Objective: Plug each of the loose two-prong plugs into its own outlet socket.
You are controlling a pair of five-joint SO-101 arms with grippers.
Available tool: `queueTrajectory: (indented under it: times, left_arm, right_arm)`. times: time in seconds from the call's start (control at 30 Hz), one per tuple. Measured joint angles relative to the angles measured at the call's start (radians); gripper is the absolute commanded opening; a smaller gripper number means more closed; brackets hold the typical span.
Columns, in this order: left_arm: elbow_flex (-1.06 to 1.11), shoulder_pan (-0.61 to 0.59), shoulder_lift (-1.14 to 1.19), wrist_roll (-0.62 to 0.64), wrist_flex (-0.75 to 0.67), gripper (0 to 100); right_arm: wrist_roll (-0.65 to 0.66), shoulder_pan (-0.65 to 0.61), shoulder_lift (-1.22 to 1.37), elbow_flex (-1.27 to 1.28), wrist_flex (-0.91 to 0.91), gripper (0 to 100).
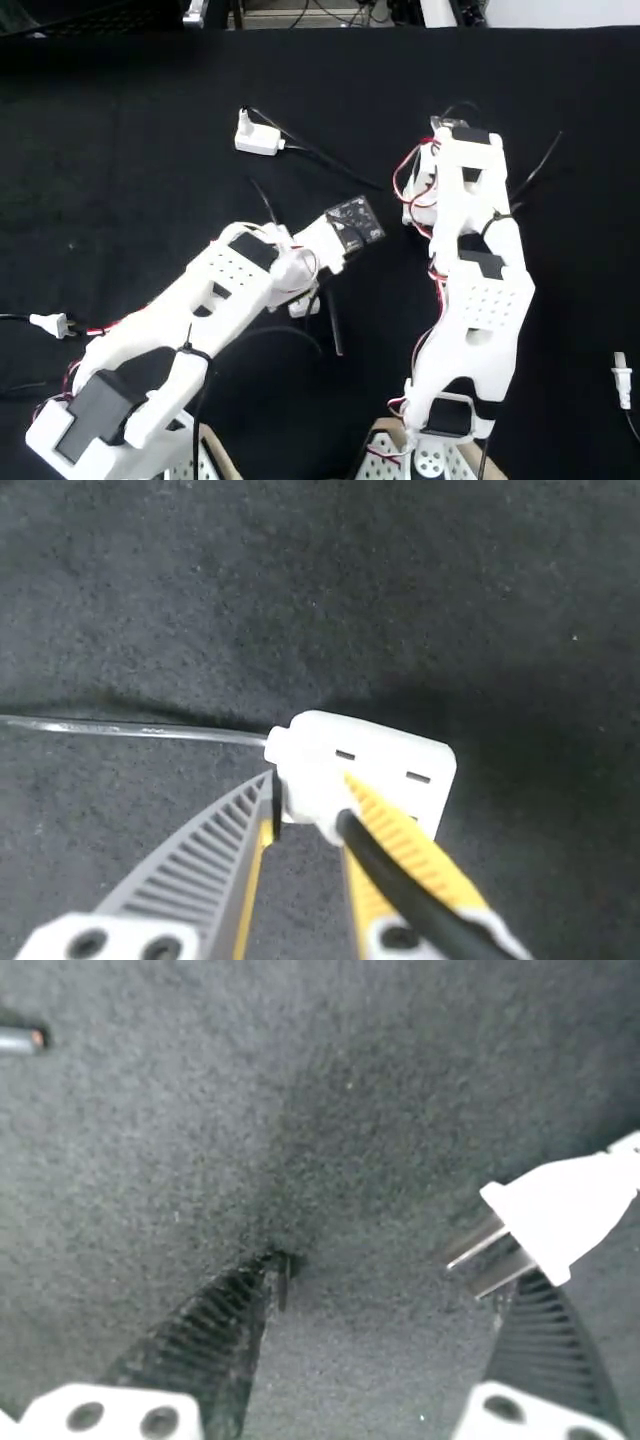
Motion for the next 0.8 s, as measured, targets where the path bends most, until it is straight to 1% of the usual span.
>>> queueTrajectory:
  times: [0.17, 0.5, 0.7, 0.8]
  left_arm:
    - [0.002, 0.025, -0.003, 0.023, -0.002, 3]
    - [-0.009, 0.173, -0.204, 0.051, 0.215, 3]
    - [0.015, 0.161, -0.207, 0.038, 0.232, 3]
    - [0.038, 0.133, -0.187, 0.038, 0.209, 3]
  right_arm:
    - [0.0, 0.0, 0.0, 0.0, 0.0, 32.9]
    - [0.0, 0.0, 0.0, 0.0, 0.0, 32.9]
    - [0.0, 0.0, 0.0, 0.0, 0.0, 32.9]
    - [0.0, 0.0, 0.0, 0.0, 0.0, 32.9]
